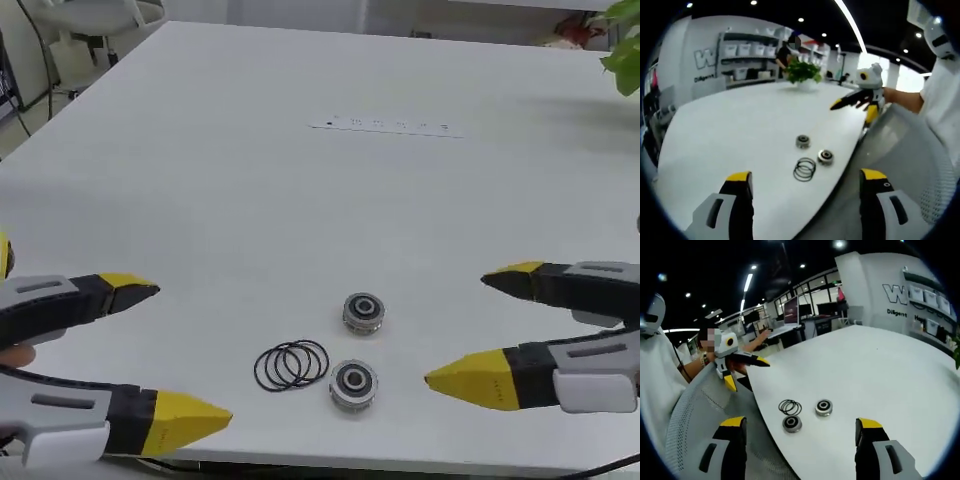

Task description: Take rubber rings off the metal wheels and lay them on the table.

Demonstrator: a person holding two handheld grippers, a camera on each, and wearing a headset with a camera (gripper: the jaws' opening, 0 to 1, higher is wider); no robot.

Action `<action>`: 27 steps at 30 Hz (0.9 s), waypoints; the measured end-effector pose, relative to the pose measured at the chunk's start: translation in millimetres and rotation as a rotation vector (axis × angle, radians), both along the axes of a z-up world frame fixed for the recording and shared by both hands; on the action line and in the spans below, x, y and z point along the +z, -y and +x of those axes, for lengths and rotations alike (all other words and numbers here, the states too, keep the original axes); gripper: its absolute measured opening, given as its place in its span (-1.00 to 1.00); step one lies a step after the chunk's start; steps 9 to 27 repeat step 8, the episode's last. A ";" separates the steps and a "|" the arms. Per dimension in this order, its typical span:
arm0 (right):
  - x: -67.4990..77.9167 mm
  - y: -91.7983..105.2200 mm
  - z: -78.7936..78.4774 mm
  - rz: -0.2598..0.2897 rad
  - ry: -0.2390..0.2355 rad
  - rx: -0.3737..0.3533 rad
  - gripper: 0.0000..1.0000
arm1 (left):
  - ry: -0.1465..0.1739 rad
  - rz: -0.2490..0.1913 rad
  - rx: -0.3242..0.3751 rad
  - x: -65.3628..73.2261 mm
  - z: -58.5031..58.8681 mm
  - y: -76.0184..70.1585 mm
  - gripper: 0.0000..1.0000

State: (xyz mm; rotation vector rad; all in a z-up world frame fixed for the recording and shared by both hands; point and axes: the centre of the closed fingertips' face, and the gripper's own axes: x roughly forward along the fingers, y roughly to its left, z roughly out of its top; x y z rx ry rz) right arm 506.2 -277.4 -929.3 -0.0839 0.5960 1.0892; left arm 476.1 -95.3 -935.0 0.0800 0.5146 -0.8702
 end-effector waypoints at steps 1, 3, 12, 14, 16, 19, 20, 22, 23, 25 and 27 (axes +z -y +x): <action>-0.6 1.2 0.4 0.004 -0.001 -0.008 0.86 | 0.000 -0.001 0.003 0.1 0.2 -0.1 0.80; -4.9 7.6 0.0 0.011 -0.010 -0.034 0.91 | -0.001 -0.004 0.009 0.1 0.5 -0.7 0.82; -17.7 21.3 -3.9 -0.009 -0.033 -0.080 0.98 | -0.015 -0.013 0.029 -1.8 1.6 -3.6 0.89; -17.7 21.3 -3.9 -0.009 -0.033 -0.080 0.98 | -0.015 -0.013 0.029 -1.8 1.6 -3.6 0.89; -17.7 21.3 -3.9 -0.009 -0.033 -0.080 0.98 | -0.015 -0.013 0.029 -1.8 1.6 -3.6 0.89; -17.7 21.3 -3.9 -0.009 -0.033 -0.080 0.98 | -0.015 -0.013 0.029 -1.8 1.6 -3.6 0.89; -17.7 21.3 -3.9 -0.009 -0.033 -0.080 0.98 | -0.015 -0.013 0.029 -1.8 1.6 -3.6 0.89; -17.7 21.3 -3.9 -0.009 -0.033 -0.080 0.98 | -0.015 -0.013 0.029 -1.8 1.6 -3.6 0.89; -17.7 21.3 -3.9 -0.009 -0.033 -0.080 0.98 | -0.015 -0.013 0.029 -1.8 1.6 -3.6 0.89; -17.7 21.3 -3.9 -0.009 -0.033 -0.080 0.98 | -0.015 -0.013 0.029 -1.8 1.6 -3.6 0.89; -17.7 21.3 -3.9 -0.009 -0.033 -0.080 0.98 | -0.015 -0.013 0.029 -1.8 1.6 -3.6 0.89</action>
